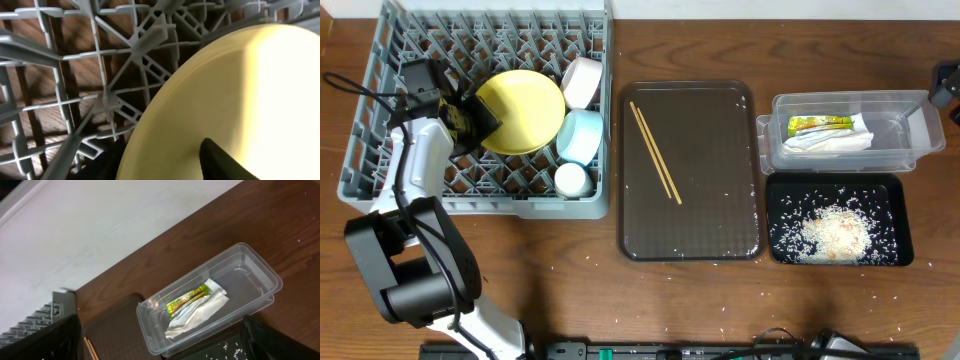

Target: Sort waste into correct bins and load items into the dishwasher

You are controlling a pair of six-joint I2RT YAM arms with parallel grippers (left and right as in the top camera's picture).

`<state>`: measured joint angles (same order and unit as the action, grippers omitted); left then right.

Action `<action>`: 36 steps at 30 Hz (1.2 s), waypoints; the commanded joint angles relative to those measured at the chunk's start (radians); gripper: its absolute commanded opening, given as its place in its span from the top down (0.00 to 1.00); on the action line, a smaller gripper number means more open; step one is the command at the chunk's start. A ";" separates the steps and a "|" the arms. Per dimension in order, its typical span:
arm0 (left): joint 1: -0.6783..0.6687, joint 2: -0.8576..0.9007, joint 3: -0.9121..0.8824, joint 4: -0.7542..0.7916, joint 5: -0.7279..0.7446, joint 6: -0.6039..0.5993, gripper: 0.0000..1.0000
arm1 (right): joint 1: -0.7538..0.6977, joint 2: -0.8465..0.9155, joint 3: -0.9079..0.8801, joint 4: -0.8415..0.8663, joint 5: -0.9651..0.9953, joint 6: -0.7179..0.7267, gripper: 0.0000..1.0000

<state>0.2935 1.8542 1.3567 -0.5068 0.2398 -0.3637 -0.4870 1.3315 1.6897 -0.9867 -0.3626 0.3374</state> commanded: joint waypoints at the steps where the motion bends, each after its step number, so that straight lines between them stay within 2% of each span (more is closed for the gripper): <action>1: 0.002 0.035 -0.007 0.000 -0.012 0.006 0.68 | -0.010 0.002 0.014 -0.001 0.000 0.010 0.01; 2: 0.002 0.035 -0.007 0.001 -0.012 0.006 0.77 | -0.010 0.002 0.014 -0.002 0.000 0.010 0.01; 3: 0.002 0.035 -0.007 0.001 -0.013 0.006 0.81 | -0.010 0.002 0.014 -0.001 0.000 0.010 0.01; 4: 0.003 0.035 -0.007 0.001 -0.013 0.006 0.92 | -0.010 0.002 0.014 -0.002 0.000 0.010 0.01; 5: 0.003 0.035 -0.007 0.001 -0.013 0.006 0.92 | -0.010 0.002 0.014 -0.001 0.000 0.010 0.01; 13: 0.003 0.000 -0.006 0.005 -0.016 0.011 0.93 | -0.010 0.002 0.014 -0.001 0.000 0.010 0.01; 21: 0.002 -0.166 -0.006 0.006 -0.093 0.030 0.93 | -0.010 0.002 0.014 -0.001 0.000 0.010 0.01; 26: -0.008 -0.261 -0.006 -0.027 -0.200 0.063 0.93 | -0.010 0.002 0.014 -0.001 0.000 0.010 0.01; 31: -0.066 -0.317 -0.006 -0.045 -0.370 0.137 0.93 | -0.010 0.002 0.014 -0.001 0.000 0.010 0.01; 34: -0.111 -0.315 -0.007 -0.064 -0.383 0.165 0.92 | -0.010 0.002 0.014 -0.001 0.000 0.010 0.01; 35: -0.117 -0.313 -0.007 -0.072 -0.382 0.164 0.91 | -0.010 0.002 0.014 -0.001 0.000 0.010 0.01; 36: -0.124 -0.309 -0.007 -0.082 -0.382 0.164 0.77 | -0.010 0.002 0.014 -0.001 0.000 0.010 0.01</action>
<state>0.1959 1.5482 1.3502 -0.5663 -0.0887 -0.2367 -0.4870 1.3315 1.6897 -0.9867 -0.3626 0.3374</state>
